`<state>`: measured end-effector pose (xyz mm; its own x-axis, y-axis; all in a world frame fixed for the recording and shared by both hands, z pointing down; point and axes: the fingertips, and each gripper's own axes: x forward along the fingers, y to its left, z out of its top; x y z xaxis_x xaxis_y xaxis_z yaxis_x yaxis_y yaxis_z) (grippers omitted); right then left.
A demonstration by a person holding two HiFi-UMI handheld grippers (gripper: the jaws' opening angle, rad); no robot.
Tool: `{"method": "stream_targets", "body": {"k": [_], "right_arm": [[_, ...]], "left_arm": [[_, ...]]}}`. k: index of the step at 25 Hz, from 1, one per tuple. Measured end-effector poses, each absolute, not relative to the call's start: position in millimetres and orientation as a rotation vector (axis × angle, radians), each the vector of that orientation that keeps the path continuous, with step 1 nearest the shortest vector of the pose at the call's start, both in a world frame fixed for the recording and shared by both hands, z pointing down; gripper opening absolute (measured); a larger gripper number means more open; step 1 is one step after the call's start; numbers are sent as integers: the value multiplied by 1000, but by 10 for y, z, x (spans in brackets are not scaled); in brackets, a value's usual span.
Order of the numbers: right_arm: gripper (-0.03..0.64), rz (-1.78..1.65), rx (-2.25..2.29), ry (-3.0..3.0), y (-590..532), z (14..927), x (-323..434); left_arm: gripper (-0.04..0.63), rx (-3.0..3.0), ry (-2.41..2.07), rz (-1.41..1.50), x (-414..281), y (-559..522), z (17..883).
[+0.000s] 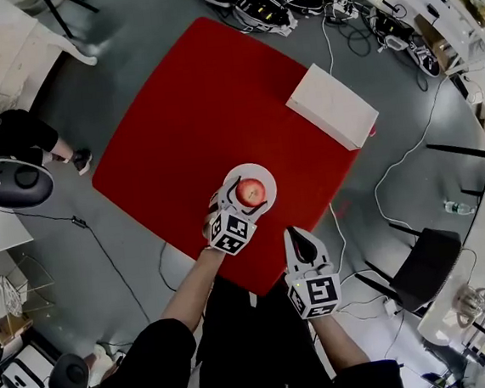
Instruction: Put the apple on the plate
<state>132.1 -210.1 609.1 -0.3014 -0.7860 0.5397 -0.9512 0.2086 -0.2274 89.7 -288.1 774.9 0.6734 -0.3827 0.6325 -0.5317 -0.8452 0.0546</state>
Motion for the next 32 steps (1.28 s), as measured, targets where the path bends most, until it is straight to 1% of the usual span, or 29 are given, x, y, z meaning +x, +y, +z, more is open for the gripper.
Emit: {"method": "stream_targets", "body": {"k": [8, 15, 18, 21, 22, 23, 24, 27, 28, 29, 30, 32], "right_arm": [[12, 756, 1629, -2179, -2082, 6063, 1267], [12, 746, 1622, -2188, -2073, 6019, 1224], [12, 734, 1622, -2210, -2135, 5946, 1184], [12, 711, 1616, -2255, -2220, 5822, 1125], [12, 696, 1613, -2271, -2241, 5775, 1108], [12, 678, 1611, -2284, -2261, 5721, 1095], [12, 659, 1609, -2296, -2281, 5661, 1088], [12, 591, 1610, -2337, -2324, 5448, 1080], [12, 565, 1612, -2354, -2330, 5373, 1077], [12, 538, 1616, -2372, -2335, 5296, 1074], [12, 509, 1622, -2392, -2343, 5215, 1073], [12, 440, 1637, -2436, -2371, 5042, 1080]], "left_arm": [[400, 2646, -746, 919, 817, -2864, 7730], [400, 2655, -768, 852, 675, -2813, 7505], [400, 2703, -829, 754, 571, -2860, 7227], [396, 2790, -900, 602, 464, -2945, 6745], [383, 2815, -921, 558, 430, -2963, 6576], [340, 2833, -940, 520, 396, -2972, 6417], [279, 2850, -959, 486, 363, -2976, 6261], [133, 2898, -1036, 378, 265, -2958, 5795], [71, 2907, -1071, 340, 224, -2942, 5649], [22, 2911, -1104, 299, 181, -2922, 5507], [6, 2910, -1133, 254, 144, -2899, 5370], [6, 2879, -1174, 161, 90, -2845, 5114]]}}
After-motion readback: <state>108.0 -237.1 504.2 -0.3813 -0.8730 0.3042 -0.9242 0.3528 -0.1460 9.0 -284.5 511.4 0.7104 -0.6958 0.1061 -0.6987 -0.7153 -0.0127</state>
